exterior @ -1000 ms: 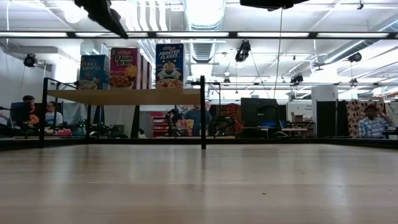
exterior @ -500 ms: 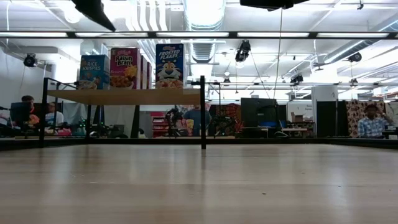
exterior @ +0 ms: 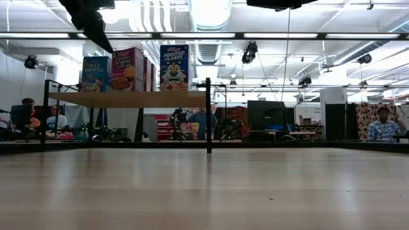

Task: Stack cereal on shelf
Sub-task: Put the pink cereal box on the shelf

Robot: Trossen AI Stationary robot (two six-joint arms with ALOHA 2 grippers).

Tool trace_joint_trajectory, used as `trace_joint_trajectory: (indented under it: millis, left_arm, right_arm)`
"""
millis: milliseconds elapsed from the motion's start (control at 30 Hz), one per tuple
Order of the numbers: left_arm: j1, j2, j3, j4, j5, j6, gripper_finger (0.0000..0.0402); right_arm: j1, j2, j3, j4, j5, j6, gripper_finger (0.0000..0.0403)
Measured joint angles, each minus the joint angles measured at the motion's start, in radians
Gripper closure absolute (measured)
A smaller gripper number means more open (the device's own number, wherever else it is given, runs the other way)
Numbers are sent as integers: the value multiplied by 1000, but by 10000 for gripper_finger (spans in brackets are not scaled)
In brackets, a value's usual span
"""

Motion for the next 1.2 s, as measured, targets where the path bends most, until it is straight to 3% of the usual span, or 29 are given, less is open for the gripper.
trace_joint_trajectory:
  millis: [400,567,1200]
  left_arm:
    - [0,-21,25,-5,-8,-28,384]
    - [0,-18,23,-8,-111,-35,384]
    - [-2,38,15,-4,-91,-90,384]
  right_arm:
    - [0,0,0,0,0,0,390]
    - [0,0,0,0,0,0,390]
    - [0,0,0,0,0,0,390]
